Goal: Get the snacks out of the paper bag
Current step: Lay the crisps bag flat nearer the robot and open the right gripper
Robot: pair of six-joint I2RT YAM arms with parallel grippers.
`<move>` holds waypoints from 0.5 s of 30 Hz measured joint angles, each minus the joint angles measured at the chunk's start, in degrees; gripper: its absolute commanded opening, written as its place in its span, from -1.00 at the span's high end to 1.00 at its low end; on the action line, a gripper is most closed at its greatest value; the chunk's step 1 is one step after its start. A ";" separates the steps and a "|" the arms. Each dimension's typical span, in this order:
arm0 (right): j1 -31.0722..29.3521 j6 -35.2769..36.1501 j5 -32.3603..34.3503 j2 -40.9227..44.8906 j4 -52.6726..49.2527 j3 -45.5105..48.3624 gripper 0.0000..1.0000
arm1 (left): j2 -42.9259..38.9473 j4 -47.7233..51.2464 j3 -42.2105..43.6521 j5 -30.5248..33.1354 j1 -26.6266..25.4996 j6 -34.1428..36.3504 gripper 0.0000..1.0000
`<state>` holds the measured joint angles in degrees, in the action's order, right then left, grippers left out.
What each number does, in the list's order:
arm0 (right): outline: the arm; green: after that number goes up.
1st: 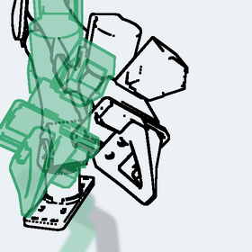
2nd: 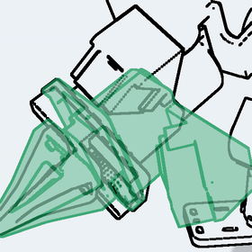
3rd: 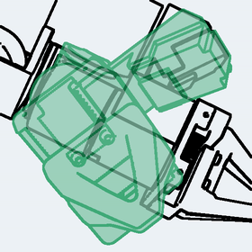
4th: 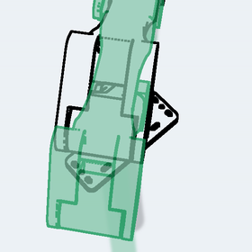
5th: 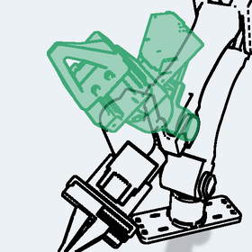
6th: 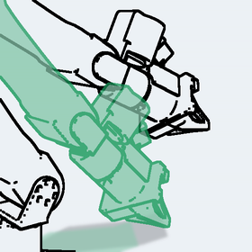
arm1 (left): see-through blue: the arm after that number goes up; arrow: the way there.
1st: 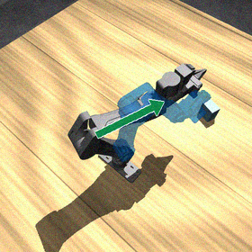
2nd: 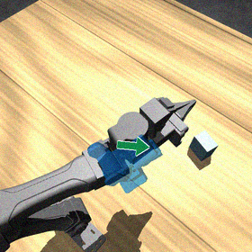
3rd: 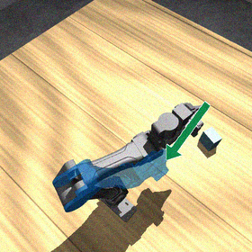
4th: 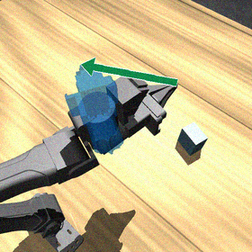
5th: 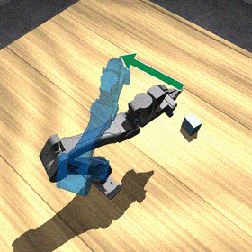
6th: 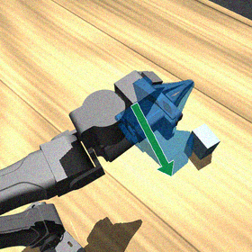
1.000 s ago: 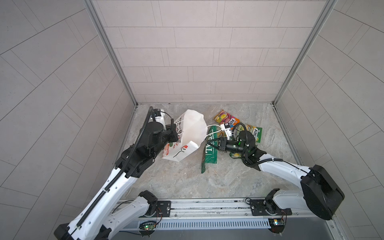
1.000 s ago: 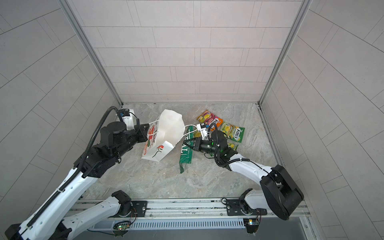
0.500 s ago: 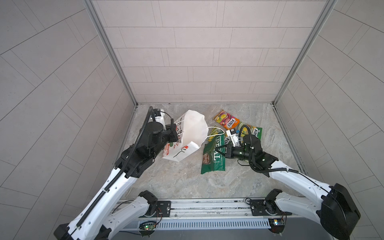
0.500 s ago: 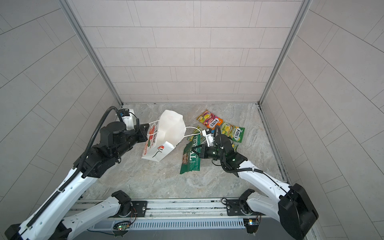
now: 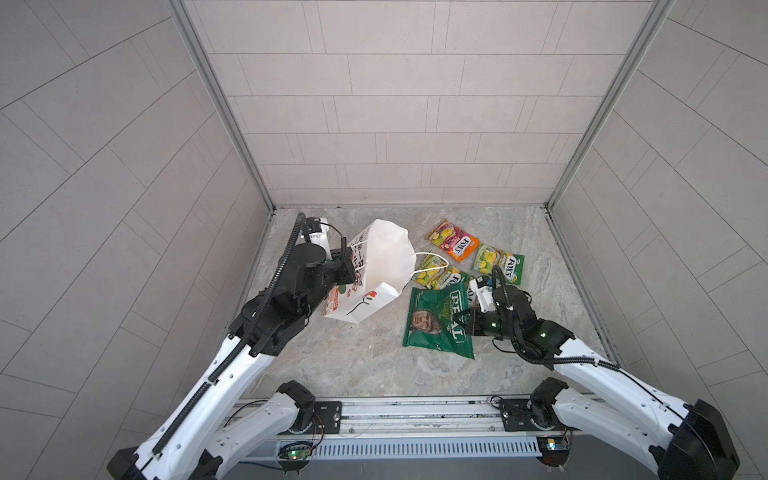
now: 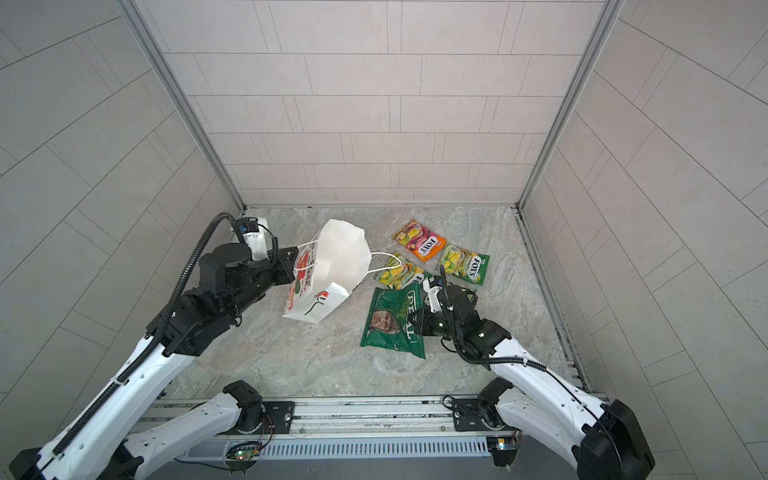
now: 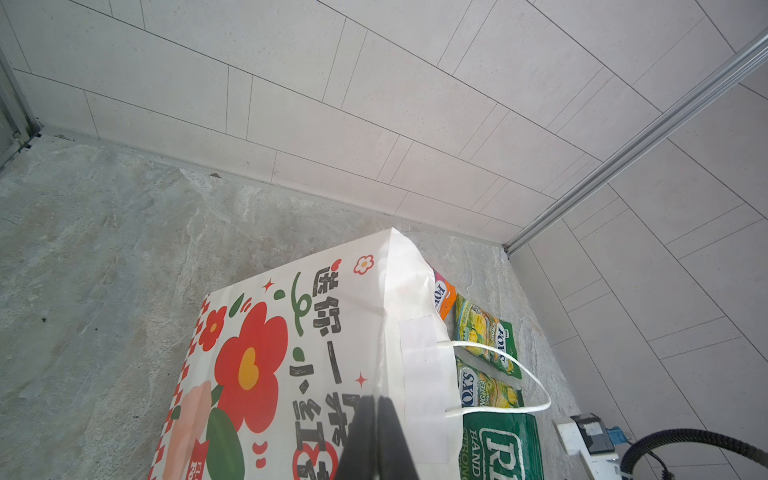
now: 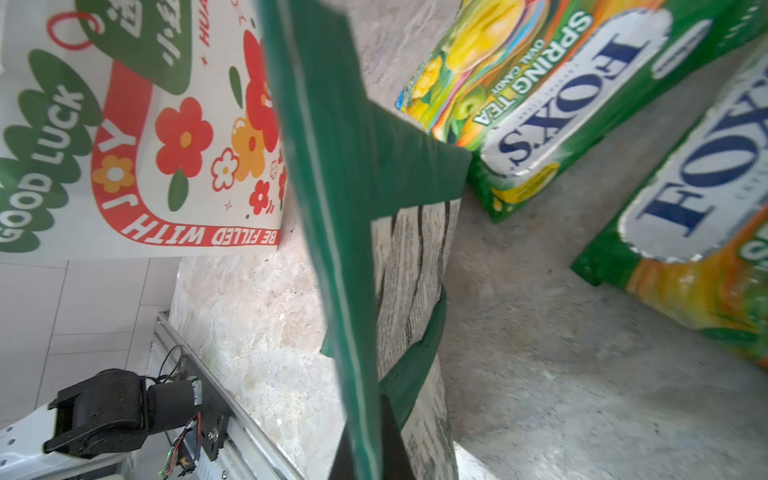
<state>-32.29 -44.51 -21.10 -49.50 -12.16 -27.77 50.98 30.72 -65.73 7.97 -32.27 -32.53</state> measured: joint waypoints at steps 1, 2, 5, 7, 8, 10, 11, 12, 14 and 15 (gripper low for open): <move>0.00 -0.39 0.85 0.87 -0.42 0.76 1.00 | 0.00 0.00 0.00 0.00 0.00 0.00 1.00; 0.00 -0.76 1.68 1.73 -0.94 1.57 1.00 | 0.00 0.00 0.00 -0.02 0.00 0.00 1.00; 0.00 -1.70 3.67 3.85 -2.25 3.41 1.00 | 0.00 -0.02 0.00 -0.07 0.00 0.00 1.00; 0.00 -2.29 4.81 4.74 -3.06 4.20 1.00 | 0.00 -0.02 0.00 -0.15 0.00 0.00 1.00; 0.00 -2.54 5.35 5.09 -3.52 4.52 1.00 | 0.00 -0.02 0.00 -0.20 0.00 0.00 1.00; 0.00 -2.91 6.21 5.33 -4.37 4.83 1.00 | 0.00 -0.04 0.00 -0.24 0.00 0.00 1.00; 0.00 -3.10 6.60 5.33 -4.85 4.87 1.00 | 0.00 -0.04 0.00 -0.24 0.00 0.00 1.00; 0.00 -3.26 7.02 5.35 -5.27 4.87 1.00 | 0.00 -0.04 0.00 -0.24 0.00 0.00 1.00; 0.00 -3.56 7.58 5.38 -5.84 4.94 1.00 | 0.00 -0.04 0.00 -0.24 0.00 0.00 1.00; 0.00 -3.76 7.85 5.44 -6.14 4.98 1.00 | 0.00 -0.04 0.00 -0.24 0.00 0.00 1.00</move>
<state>-32.29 -48.27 -13.26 -44.05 -18.31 -22.79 50.98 30.68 -65.73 7.73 -32.27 -32.53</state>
